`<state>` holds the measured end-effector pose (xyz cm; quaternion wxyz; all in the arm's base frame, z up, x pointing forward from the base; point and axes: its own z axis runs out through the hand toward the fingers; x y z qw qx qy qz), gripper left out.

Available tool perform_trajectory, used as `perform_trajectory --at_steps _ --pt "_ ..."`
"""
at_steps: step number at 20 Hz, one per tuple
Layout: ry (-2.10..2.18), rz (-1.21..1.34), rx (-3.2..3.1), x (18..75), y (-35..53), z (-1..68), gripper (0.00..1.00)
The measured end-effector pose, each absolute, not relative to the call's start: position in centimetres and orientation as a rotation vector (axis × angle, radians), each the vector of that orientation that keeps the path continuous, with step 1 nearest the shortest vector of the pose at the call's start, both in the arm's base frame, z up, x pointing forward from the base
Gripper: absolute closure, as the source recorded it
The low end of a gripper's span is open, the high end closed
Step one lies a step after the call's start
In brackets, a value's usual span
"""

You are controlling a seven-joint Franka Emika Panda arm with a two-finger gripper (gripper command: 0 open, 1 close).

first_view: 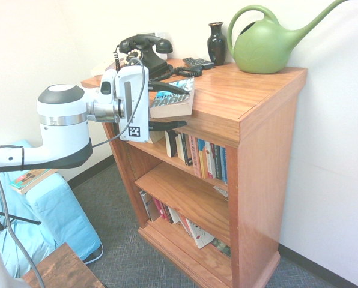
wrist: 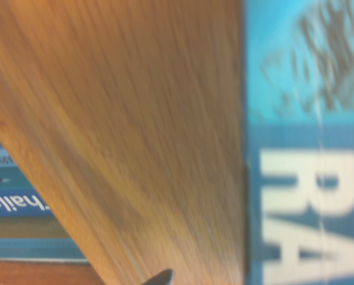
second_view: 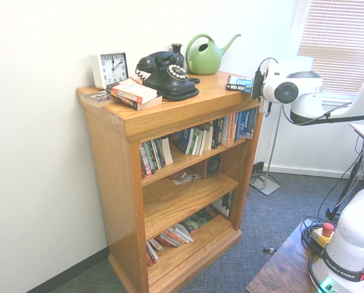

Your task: Put the book on the shelf

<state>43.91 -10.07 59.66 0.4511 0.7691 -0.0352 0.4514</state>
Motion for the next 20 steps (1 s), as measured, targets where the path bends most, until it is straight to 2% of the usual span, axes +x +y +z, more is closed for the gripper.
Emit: perform_trajectory --at_steps 20 --pt "-0.166 1.117 1.877 44.3 -10.8 60.4 1.0"
